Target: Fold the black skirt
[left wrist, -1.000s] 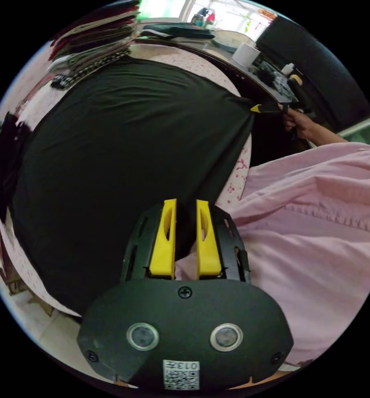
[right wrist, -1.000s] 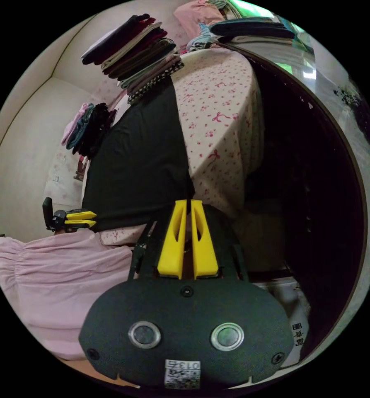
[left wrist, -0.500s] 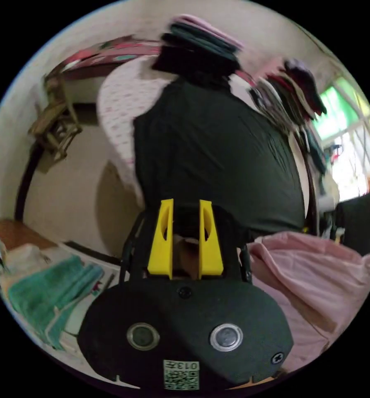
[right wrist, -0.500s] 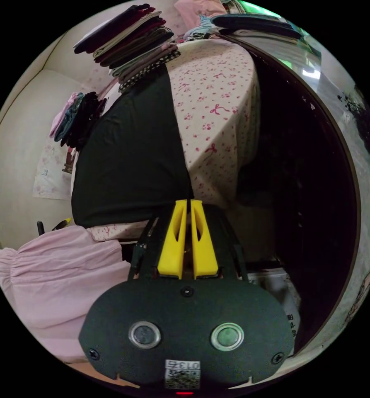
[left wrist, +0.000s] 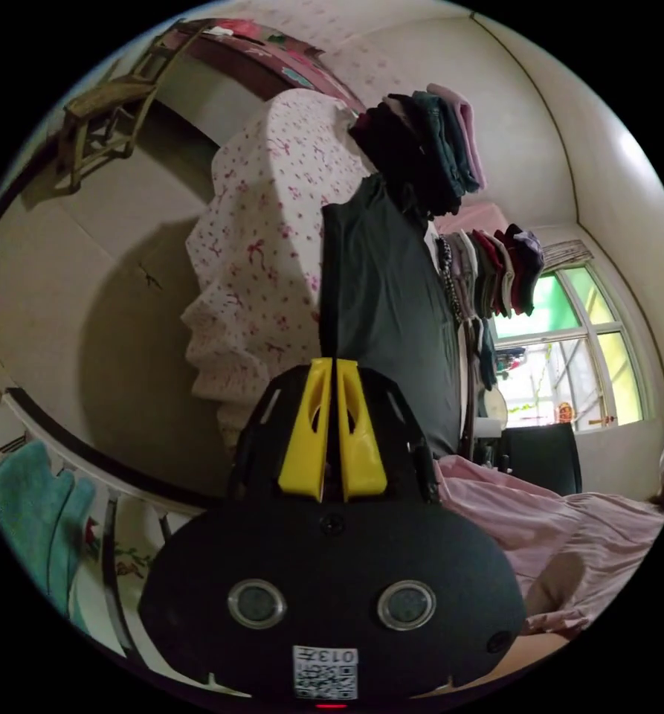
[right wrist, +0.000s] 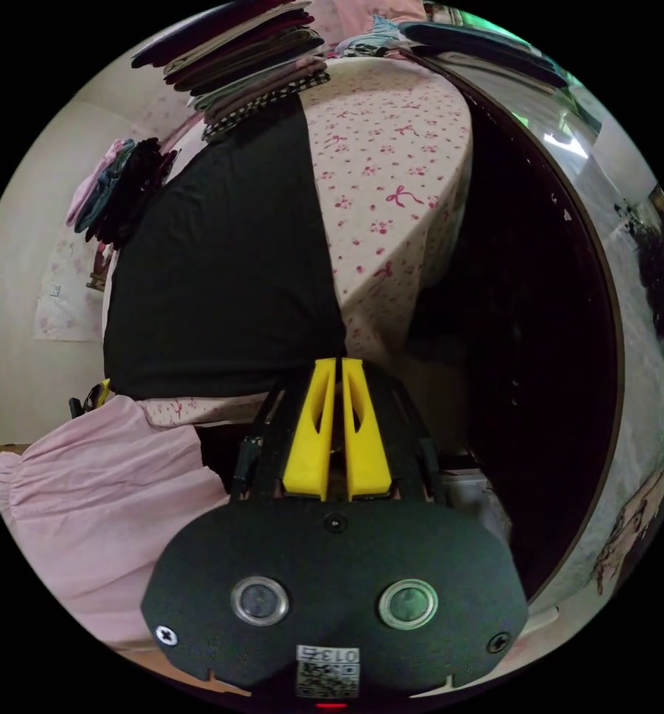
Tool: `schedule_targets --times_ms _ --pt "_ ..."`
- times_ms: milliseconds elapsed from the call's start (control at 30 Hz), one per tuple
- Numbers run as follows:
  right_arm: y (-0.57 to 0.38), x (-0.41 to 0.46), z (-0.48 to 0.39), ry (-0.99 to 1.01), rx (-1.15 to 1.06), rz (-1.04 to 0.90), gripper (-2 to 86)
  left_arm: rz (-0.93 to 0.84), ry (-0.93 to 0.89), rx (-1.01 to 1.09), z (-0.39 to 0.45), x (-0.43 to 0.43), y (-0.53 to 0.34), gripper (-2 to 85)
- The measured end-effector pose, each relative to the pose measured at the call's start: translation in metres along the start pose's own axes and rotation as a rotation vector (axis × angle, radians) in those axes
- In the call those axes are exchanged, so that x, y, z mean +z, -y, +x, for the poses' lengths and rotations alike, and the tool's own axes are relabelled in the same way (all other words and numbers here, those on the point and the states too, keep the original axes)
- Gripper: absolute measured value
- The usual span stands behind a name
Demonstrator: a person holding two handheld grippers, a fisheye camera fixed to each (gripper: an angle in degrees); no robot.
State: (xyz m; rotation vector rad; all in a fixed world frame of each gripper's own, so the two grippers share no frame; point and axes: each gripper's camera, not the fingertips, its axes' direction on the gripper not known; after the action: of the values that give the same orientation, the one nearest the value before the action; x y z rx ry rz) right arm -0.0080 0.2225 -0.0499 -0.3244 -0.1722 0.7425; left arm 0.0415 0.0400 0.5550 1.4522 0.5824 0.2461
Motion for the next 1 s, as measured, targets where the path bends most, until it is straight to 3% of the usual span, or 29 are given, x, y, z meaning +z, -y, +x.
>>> schedule_targets --times_ms 200,300,600,767,867,1000 --pt "0.006 0.000 -0.014 -0.040 -0.013 -0.019 1.5 0.056 0.130 -0.001 -0.031 -0.041 -0.012 5.6" --pt "0.007 -0.002 -0.019 -0.045 -0.004 -0.016 1.4 0.085 0.262 0.096 -0.017 -0.054 0.005 7.4" --pt "0.025 0.004 -0.034 -0.093 -0.005 -0.082 1.3 -0.035 0.546 0.266 0.019 0.009 0.105 11.5" --pt "0.033 0.006 -0.037 -0.094 -0.003 -0.096 1.3 -0.104 0.609 0.306 0.014 0.032 0.119 2.9" --pt "0.036 0.008 -0.035 -0.078 0.019 -0.092 1.4 -0.075 0.692 0.340 0.016 0.029 0.114 1.8" --pt "0.041 0.009 -0.036 -0.078 0.021 -0.093 1.4 -0.010 0.674 0.291 -0.007 0.019 0.112 2.0"
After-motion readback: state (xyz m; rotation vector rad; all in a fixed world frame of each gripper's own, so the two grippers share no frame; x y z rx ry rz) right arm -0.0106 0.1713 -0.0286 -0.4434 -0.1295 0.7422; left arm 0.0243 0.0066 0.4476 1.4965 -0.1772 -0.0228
